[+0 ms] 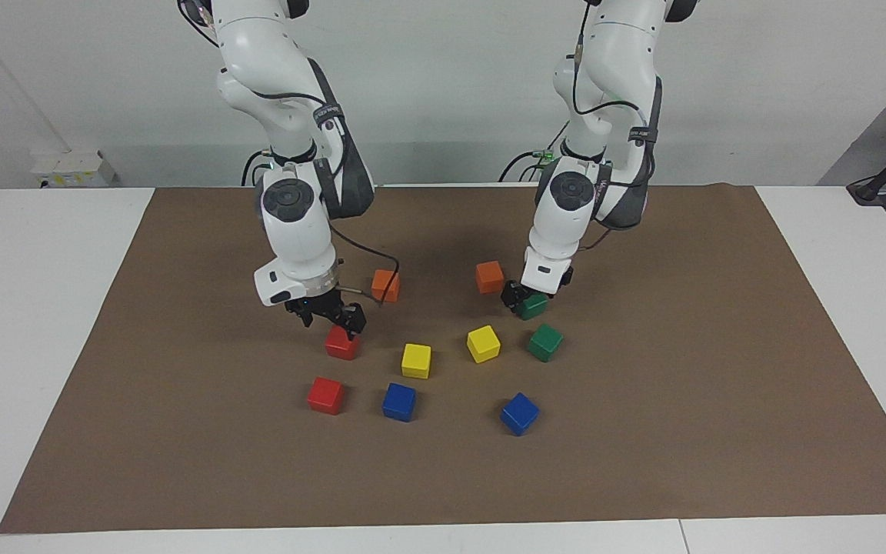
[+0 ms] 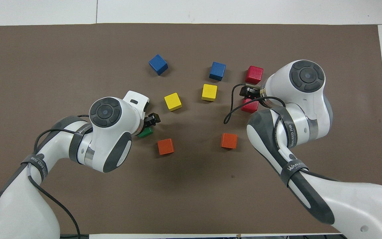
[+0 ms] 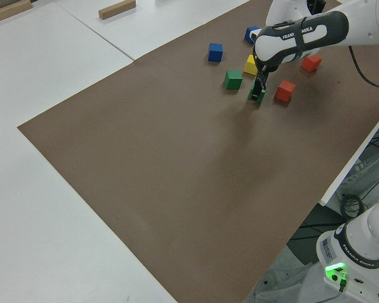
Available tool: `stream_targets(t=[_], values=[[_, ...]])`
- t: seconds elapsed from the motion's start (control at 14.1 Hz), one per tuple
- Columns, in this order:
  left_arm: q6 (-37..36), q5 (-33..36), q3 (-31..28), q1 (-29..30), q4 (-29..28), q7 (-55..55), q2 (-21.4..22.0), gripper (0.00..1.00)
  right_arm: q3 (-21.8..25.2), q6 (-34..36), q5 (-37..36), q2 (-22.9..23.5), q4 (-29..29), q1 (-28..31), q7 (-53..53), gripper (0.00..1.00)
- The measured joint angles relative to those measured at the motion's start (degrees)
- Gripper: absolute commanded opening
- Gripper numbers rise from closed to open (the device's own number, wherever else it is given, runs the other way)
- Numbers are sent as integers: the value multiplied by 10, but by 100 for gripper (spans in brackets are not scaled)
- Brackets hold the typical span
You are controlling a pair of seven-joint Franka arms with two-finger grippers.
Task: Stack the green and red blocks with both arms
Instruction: 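Move green outward with the left gripper while the right gripper moves red outward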
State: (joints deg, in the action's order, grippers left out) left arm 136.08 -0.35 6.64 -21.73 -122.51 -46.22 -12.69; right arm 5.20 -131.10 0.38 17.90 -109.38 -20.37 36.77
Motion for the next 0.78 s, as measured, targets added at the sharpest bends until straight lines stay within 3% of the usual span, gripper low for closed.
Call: stream_targets(t=[0.07,0.14,0.5,0.57,0.64,0.71,0.78], values=[[4,0,0,-1,-1,-5,-3,32,0,-10,0,9,0,0,0,100],[6,0,-1,-3,-1,-11,-6,0,-1,-19,0,16,0,-2,0,100],[-18,13,-7,2,3,-3,-3,0,-2,-30,0,31,0,-5,0,100],[-40,15,-10,19,7,34,6,0,-2,-30,0,32,0,-5,0,95],[-66,15,-13,44,13,82,18,0,-2,-33,0,34,0,-5,0,87],[-90,15,-15,71,21,128,29,0,-2,-36,0,36,0,-5,0,67],[-106,16,-17,97,29,172,36,0,-2,-39,0,37,0,-5,0,39]])
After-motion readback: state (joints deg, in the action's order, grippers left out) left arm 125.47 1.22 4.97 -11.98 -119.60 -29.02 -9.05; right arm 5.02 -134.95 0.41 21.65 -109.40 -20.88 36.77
